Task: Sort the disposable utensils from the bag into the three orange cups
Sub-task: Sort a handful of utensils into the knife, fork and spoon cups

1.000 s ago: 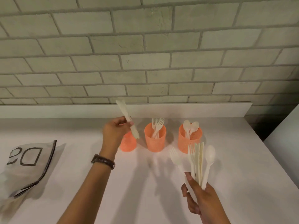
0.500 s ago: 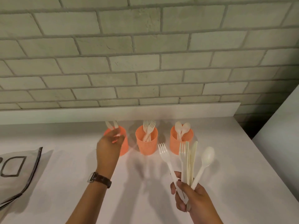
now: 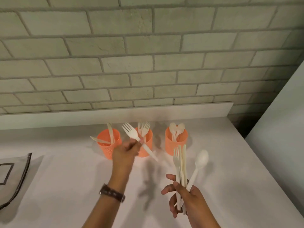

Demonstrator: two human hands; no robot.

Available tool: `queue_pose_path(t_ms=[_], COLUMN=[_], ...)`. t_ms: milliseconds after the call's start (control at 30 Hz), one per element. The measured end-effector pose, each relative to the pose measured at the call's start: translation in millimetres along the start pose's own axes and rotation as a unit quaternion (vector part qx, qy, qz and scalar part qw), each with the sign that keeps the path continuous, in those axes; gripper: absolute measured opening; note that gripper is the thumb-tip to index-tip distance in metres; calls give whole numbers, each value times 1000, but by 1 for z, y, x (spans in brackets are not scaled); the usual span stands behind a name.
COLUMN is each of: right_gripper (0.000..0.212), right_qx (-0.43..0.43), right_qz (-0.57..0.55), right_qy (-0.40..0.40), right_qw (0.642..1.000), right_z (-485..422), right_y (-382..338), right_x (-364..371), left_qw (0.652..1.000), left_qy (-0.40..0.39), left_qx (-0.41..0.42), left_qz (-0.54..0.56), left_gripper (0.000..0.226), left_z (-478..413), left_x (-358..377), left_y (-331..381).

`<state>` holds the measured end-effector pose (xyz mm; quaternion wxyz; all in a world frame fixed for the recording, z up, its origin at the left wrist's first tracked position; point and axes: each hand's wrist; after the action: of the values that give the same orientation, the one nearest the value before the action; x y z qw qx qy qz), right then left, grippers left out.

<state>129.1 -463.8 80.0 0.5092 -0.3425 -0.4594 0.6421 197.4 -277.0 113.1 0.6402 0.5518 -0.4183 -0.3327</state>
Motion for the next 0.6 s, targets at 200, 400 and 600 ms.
queue_pose_path(t_ms=[200,400,600], right_gripper=[29,31,44], right_qx=[66,81,61], right_qz=[-121,-154,-168], right_qy=[-32,-64,-86], right_qw=[990,983,980], right_z=[0,-1,-6], right_y=[-4,-7,-6], right_x=[-8,-12,-11], left_qw=[981,968,976], left_qy=[93,59,42], left_qx=[123,50,98], left_qz=[-122,-239,-192], left_gripper=[13,43,30], left_z=[-75,-96,-38], left_x=[-2,-4,2], left_y=[-3,-37,-26])
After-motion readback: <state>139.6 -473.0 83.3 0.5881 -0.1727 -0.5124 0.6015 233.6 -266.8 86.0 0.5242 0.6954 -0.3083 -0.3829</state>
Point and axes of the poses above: each hand's wrist, its own z-axis away from the middle knuckle, its own x-axis out of the palm, y = z × x, and after that the axes turned 14 degrees about z, right-handed
